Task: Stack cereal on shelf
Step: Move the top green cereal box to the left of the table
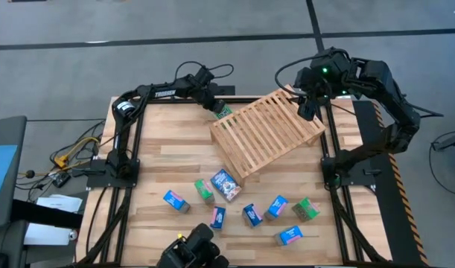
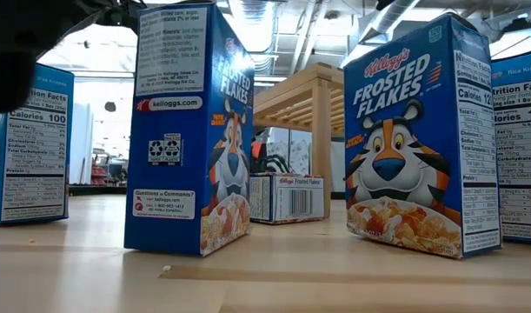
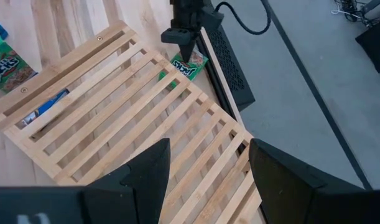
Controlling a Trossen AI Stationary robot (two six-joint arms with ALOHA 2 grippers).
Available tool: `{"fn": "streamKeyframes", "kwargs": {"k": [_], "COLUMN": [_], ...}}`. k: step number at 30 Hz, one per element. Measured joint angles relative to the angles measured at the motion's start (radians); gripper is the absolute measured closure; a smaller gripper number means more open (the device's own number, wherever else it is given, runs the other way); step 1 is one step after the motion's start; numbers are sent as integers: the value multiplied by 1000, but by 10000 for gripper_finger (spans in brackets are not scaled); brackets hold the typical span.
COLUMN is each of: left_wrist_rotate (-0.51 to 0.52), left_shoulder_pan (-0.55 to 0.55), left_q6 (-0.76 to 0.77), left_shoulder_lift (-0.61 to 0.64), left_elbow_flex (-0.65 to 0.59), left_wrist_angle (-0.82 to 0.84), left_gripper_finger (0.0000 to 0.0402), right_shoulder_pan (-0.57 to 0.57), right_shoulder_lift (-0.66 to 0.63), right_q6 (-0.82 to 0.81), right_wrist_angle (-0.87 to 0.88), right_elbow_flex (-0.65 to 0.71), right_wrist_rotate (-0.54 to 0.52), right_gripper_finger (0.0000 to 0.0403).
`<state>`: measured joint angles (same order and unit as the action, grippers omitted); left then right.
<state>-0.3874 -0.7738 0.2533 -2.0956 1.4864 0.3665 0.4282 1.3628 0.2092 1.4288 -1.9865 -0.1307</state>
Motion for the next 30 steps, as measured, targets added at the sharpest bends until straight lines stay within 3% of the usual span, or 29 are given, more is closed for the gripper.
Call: {"fn": "streamKeyframes", "kwargs": {"k": [4, 11, 20, 30], "left_wrist_rotate": [19, 166, 260, 415], "left_shoulder_pan": [1, -4, 0, 0], "left_q6": [5, -4, -17, 11], "left_shoulder_lift": [18, 70, 83, 182], "left_elbow_flex": [-1, -2, 2, -18], "left_wrist_angle": [76, 235, 449, 719], "left_gripper_finger": [401, 401, 402, 401], "right_shoulder_pan": [0, 0, 0, -3], "right_shoulder_lift": [0, 0, 0, 0], "right_q6": [0, -3, -3, -11], "right_wrist_angle": [0, 0, -1, 3], "right_elbow_flex": [0, 0, 0, 0], "right_wrist_rotate": [2, 2, 2, 3], "right_gripper_finger": [159, 159, 159, 159]}}
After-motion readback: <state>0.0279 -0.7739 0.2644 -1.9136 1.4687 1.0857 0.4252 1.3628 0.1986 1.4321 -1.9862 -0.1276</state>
